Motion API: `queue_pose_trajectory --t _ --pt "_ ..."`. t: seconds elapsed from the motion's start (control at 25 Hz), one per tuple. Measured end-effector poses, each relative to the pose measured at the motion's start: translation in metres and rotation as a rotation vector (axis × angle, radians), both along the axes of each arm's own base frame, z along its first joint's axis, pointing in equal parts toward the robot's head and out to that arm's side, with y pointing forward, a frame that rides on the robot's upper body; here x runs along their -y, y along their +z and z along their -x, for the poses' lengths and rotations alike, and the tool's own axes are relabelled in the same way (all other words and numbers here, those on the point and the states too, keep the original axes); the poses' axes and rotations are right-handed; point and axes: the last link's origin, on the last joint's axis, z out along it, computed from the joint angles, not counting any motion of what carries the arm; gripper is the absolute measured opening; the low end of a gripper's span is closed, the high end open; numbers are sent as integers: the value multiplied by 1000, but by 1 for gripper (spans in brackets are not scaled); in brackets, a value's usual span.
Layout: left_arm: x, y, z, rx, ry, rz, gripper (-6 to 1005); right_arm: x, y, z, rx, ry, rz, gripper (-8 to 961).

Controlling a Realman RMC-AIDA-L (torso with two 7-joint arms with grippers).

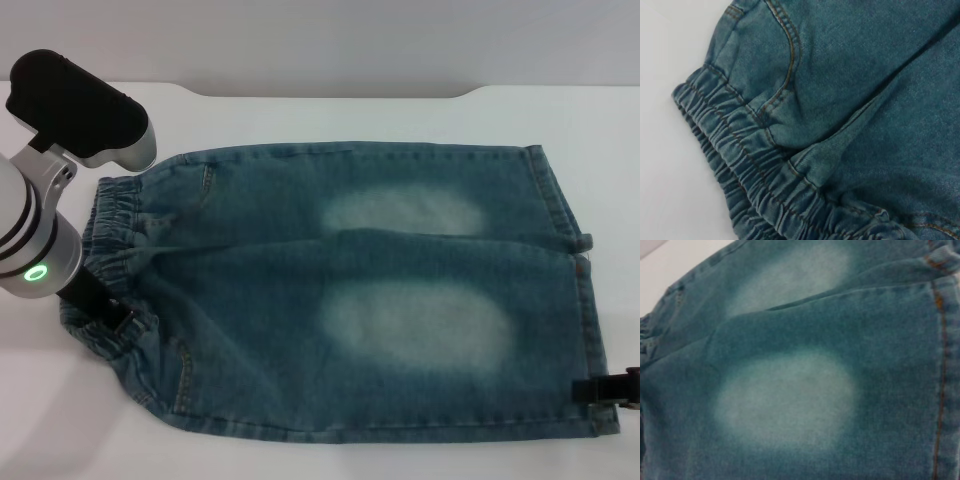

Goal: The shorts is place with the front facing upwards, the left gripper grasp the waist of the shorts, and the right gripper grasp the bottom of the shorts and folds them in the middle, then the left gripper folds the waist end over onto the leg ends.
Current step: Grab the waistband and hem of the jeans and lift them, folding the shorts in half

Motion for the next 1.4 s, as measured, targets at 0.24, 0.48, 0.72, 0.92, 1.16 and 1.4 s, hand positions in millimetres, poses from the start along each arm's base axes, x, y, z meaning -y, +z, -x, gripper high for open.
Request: queue_pose_trajectory --t 0.24,0.48,0.72,0.92,1.16,1.4 --pt "-1 0 -1 -2 -1 2 47 2 3 1 23 -4 9 228" --pt "-1 -3 -1 -6 2 9 48 5 6 -7 19 -39 -9 467" --pt "0 -4 -1 -9 0 14 48 6 10 -10 16 -57 -27 577" --pt "0 -4 -1 -9 -1 14 46 7 6 -13 6 -73 -16 573" --pt "-1 -4 -2 -7 -4 14 46 8 2 -16 -3 -86 -6 574" --pt "-1 -5 -4 -7 -9 17 46 7 2 -16 -3 -83 -5 573"
